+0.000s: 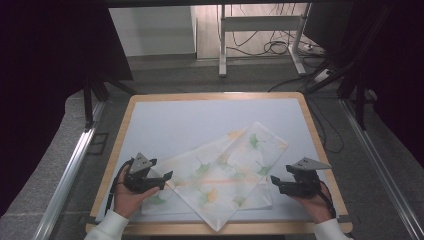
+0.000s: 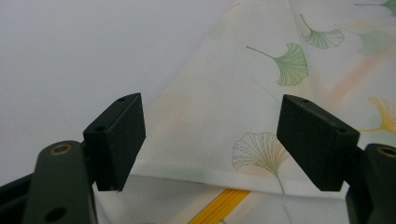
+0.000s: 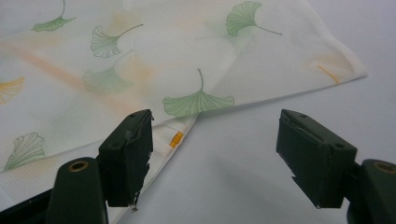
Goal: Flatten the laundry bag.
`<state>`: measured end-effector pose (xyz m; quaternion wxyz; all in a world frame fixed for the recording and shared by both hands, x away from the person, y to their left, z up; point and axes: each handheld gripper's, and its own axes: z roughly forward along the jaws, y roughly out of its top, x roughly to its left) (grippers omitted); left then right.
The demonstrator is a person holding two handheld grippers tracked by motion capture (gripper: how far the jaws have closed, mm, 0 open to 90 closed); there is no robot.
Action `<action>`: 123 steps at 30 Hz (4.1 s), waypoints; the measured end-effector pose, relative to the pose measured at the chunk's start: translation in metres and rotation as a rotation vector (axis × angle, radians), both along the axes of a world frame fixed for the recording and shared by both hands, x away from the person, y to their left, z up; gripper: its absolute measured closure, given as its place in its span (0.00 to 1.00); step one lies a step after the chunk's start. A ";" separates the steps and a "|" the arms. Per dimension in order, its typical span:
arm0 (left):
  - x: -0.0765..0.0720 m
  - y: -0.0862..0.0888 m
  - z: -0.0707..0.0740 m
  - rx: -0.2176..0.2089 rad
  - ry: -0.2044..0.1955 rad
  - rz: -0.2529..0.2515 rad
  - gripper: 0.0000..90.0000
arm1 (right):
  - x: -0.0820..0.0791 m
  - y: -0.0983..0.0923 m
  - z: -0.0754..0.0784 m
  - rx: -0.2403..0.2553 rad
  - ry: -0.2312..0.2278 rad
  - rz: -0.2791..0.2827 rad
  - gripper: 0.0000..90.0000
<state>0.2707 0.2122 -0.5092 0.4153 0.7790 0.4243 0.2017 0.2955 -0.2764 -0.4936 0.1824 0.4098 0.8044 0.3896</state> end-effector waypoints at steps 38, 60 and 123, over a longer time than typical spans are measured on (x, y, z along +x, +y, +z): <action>-0.012 -0.023 0.008 -0.010 -0.053 -0.083 0.28 | -0.010 0.017 0.000 -0.006 0.065 0.192 0.99; -0.030 -0.086 0.005 -0.008 0.007 -0.324 0.28 | -0.008 0.044 -0.015 -0.054 0.126 0.258 0.99; -0.056 -0.145 -0.026 0.097 0.163 -0.574 0.82 | 0.001 0.048 -0.027 -0.051 0.191 0.244 0.98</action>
